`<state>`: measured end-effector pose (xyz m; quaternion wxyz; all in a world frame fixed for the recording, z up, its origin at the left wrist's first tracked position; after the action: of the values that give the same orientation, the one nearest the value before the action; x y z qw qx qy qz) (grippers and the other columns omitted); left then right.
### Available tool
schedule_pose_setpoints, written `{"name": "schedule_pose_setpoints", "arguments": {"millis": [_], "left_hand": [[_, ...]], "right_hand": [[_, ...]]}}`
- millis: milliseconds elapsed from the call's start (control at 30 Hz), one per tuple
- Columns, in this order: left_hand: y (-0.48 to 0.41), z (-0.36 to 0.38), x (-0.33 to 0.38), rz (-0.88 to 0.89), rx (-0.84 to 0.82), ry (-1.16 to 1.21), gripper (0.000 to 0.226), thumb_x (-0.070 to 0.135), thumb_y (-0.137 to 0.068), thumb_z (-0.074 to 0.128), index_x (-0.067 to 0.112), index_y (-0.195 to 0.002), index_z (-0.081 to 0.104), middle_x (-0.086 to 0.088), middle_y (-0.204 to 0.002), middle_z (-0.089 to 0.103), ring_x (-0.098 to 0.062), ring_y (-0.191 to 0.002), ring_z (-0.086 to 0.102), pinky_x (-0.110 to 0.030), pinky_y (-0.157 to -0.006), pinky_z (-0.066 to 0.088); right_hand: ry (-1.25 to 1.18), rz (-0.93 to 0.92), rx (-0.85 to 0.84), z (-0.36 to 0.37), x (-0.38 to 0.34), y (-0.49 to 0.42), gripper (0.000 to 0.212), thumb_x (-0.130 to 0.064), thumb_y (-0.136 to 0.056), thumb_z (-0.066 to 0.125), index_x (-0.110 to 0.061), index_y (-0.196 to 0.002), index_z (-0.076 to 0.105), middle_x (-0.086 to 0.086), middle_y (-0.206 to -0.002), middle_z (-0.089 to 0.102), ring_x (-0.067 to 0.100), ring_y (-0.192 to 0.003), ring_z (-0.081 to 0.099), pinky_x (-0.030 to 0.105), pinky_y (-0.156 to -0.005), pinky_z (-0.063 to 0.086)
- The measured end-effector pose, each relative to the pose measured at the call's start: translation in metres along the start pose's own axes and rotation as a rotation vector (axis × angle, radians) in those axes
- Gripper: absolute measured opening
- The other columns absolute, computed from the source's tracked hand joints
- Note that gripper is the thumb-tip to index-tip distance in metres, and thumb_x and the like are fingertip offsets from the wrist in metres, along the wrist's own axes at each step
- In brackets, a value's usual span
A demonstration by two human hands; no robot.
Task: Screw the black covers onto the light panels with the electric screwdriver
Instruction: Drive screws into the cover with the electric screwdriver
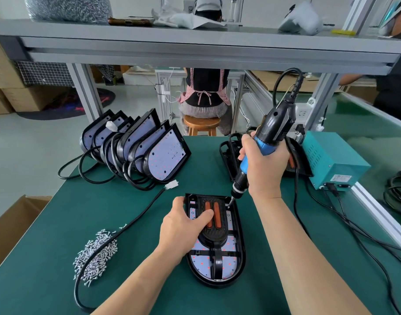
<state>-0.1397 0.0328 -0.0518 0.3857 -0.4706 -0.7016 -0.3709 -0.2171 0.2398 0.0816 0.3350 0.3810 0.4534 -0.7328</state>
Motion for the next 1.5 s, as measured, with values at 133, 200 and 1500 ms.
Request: {"name": "schedule_pose_setpoints", "arguments": {"millis": [133,200,1500], "left_hand": [[0.000,0.000,0.001,0.003,-0.006,0.005,0.043,0.049,-0.079,0.074,0.038,-0.105,0.042,0.020,-0.089,0.064,0.002,-0.084,0.059,-0.017,-0.065,0.044],[0.000,0.000,0.001,0.002,-0.008,0.011,0.042,0.048,-0.079,0.074,0.036,-0.106,0.044,0.019,-0.089,0.065,0.002,-0.085,0.059,-0.017,-0.065,0.044],[0.023,-0.017,0.000,0.075,0.030,-0.245,0.046,0.061,-0.080,0.067,0.021,-0.092,0.048,0.010,-0.082,0.061,-0.001,-0.072,0.055,-0.016,-0.052,0.035]], "right_hand": [[0.012,0.013,-0.039,0.006,0.003,0.000,0.014,-0.011,-0.080,0.069,-0.014,-0.081,0.056,-0.004,-0.060,0.058,0.016,-0.052,0.054,0.031,-0.050,0.048],[0.014,0.006,-0.045,0.008,0.003,0.000,0.014,-0.009,-0.079,0.068,-0.012,-0.079,0.054,0.000,-0.060,0.056,0.018,-0.051,0.052,0.031,-0.049,0.047],[-0.198,0.099,0.108,-0.030,-0.050,0.046,0.013,-0.009,-0.074,0.065,-0.011,-0.080,0.053,0.003,-0.054,0.052,0.017,-0.050,0.049,0.021,-0.053,0.042]]}}
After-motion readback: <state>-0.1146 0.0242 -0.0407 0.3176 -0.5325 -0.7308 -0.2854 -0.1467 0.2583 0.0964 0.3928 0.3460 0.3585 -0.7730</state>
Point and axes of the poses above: each hand's wrist, its own y-axis away from the middle knuckle, its own z-axis out of the palm, x = y × z, the point moved 9 cm from there along -y, towards the middle knuckle
